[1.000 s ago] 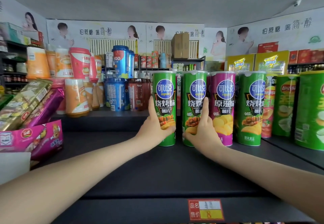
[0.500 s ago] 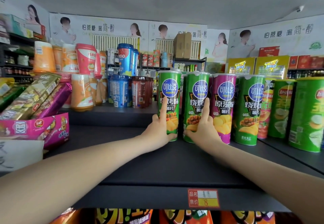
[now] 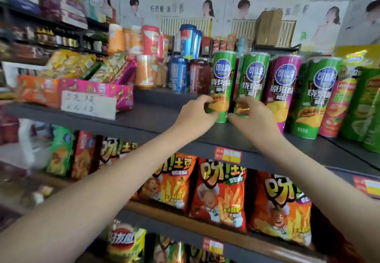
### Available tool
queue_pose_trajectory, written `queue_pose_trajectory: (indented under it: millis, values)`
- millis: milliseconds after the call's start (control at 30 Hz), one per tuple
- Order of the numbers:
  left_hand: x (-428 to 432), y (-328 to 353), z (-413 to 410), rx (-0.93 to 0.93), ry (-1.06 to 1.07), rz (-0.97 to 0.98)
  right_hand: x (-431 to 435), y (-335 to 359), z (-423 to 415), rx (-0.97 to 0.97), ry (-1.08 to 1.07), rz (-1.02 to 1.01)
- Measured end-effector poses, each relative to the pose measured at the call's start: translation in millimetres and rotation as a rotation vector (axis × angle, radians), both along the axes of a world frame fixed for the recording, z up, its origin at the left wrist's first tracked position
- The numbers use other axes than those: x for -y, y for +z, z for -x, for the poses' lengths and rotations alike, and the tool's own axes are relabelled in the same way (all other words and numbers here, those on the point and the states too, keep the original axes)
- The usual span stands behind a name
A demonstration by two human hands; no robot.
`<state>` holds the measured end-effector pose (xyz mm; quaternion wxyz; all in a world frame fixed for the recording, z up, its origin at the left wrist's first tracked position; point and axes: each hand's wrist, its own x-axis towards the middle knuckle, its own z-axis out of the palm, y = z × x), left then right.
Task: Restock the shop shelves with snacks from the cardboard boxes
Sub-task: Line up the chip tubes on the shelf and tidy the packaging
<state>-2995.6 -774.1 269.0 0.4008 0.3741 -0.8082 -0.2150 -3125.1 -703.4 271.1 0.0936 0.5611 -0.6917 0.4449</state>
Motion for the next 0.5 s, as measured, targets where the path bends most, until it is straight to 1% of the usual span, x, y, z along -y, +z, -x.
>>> queue_pose_trajectory:
  millis: [67,133,200,233,300,400,500]
  values:
    - [-42,-20,-25,-0.218,0.025,-0.011,-29,-12,-25,0.041,0.15,0.116]
    - [-80,-54,-50,-0.368,0.08,-0.016,-59,-34,-53,0.115,0.335,0.151]
    - [-110,-100,-76,-0.432,0.136,-0.089,-81,-66,-80,0.166,0.477,0.119]
    - [-123,-126,-90,-0.438,0.161,-0.175,-88,-85,-93,0.185,0.524,0.081]
    - [-149,-178,-122,-0.464,0.236,-0.372,-97,-129,-119,0.243,0.605,-0.043]
    - [-186,-255,-177,-0.553,0.419,-0.619,-104,-206,-161,0.379,0.653,-0.324]
    - [-216,-314,-227,-0.502,0.593,-0.789,-108,-278,-208,0.511,0.652,-0.6]
